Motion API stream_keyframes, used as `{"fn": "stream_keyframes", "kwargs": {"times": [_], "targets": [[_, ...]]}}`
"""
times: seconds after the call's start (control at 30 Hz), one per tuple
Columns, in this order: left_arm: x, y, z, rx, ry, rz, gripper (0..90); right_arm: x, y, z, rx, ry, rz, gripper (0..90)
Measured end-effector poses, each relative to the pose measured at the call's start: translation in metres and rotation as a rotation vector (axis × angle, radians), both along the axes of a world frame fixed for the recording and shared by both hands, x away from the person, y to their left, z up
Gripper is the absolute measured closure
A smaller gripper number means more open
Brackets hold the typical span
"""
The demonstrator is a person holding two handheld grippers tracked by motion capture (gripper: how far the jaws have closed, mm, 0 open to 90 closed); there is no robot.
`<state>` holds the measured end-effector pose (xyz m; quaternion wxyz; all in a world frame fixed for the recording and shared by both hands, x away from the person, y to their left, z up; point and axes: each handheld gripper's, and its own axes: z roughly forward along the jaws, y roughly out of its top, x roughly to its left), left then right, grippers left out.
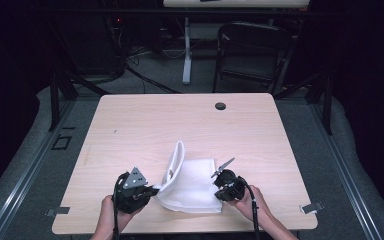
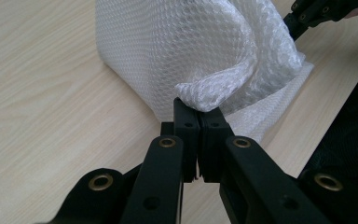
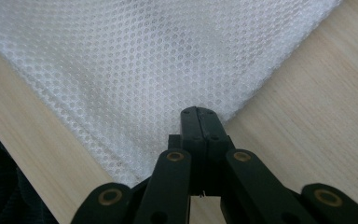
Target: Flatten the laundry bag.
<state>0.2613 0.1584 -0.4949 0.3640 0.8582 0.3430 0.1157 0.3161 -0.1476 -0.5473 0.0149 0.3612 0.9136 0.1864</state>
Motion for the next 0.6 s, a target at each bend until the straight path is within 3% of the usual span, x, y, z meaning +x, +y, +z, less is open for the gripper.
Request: {"fn": "stream_keyframes", "kwargs": {"times": [0.2,0.27,0.47,0.57,0.6], "targets": [[0.0,0.001,-0.002,0.014,0.016,0.011,88.8,-0.001,0.0,0.0,-0.008,-0.002,-0.011,90.0],[0.0,0.002,-0.003,0.019,0.024,0.019,88.6,-0.002,-0.003,0.0,-0.031,-0.003,-0.011,90.0],[-0.001,0.006,-0.004,0.021,0.039,0.034,88.5,-0.003,-0.012,-0.003,-0.021,0.005,-0.031,90.0],[0.0,0.007,-0.004,0.02,0.046,0.027,88.4,-0.002,-0.012,0.003,-0.022,-0.031,-0.029,90.0],[0.0,0.007,-0.004,0.02,0.047,0.027,88.4,-0.001,-0.01,0.01,0.017,-0.053,-0.03,90.0]]}}
